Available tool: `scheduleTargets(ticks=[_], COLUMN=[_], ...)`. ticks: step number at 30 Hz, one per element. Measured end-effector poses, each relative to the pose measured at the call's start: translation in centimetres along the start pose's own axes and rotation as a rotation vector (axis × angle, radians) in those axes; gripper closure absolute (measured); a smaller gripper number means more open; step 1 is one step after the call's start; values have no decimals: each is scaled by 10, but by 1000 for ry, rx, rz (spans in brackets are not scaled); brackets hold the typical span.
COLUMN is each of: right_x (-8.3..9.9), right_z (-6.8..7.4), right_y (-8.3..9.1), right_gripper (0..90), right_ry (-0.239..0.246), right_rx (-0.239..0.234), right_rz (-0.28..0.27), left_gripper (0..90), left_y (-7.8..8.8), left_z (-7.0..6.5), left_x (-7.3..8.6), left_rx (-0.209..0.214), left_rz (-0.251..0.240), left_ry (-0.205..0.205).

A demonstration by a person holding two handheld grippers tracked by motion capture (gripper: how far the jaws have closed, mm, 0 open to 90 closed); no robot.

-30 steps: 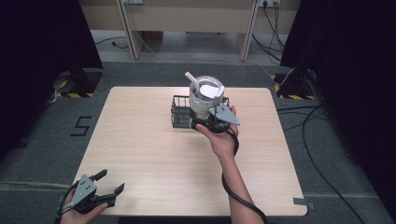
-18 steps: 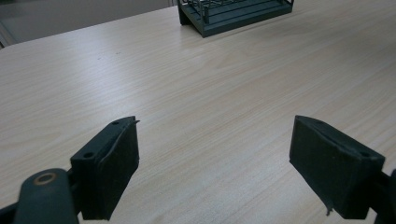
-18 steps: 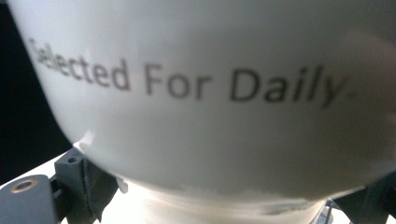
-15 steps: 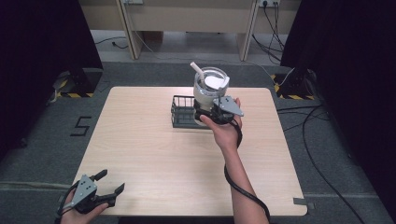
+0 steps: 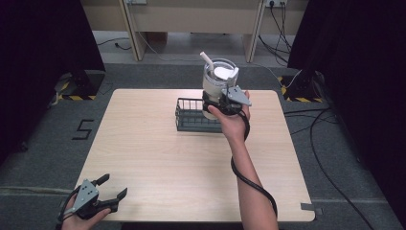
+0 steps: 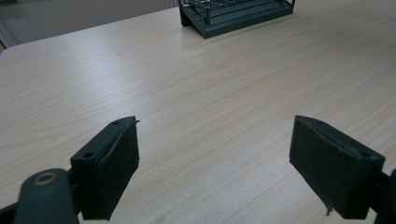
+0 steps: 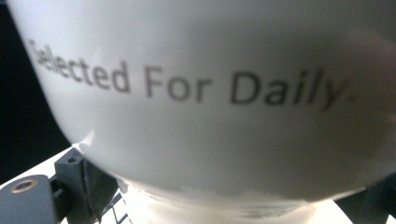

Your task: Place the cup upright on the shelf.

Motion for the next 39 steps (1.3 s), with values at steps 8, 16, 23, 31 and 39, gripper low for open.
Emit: scheduleTargets(ticks=[8, 16, 23, 31, 39], right_x=[0, 5, 14, 30, 44], right_z=[-9, -12, -13, -16, -18], right_y=[-16, -33, -43, -48, -51], right_gripper=[97, 97, 97, 97, 97], right_ry=[-7, -9, -3, -14, -20], right_rx=[23, 32, 37, 49, 50], right_rz=[21, 42, 65, 97, 121], left_gripper=[153, 153, 153, 154, 155], left_y=[0, 0, 1, 1, 0], left_z=[0, 2, 2, 2, 2], left_x=[0, 1, 1, 1, 1], left_rx=[1, -2, -3, -2, 1], left_rz=[3, 0, 1, 1, 4], left_ry=[-1, 3, 6, 4, 1])
Point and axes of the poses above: each handheld gripper's, and its own axes: y roughly backward along the jaws, x roughly out of its underside, z roughly to its left, the point moved 6 cm from there along -y, roughly forward along the jaws, and after that the axes turned 9 degrees about -z, right-handed, at the moved point
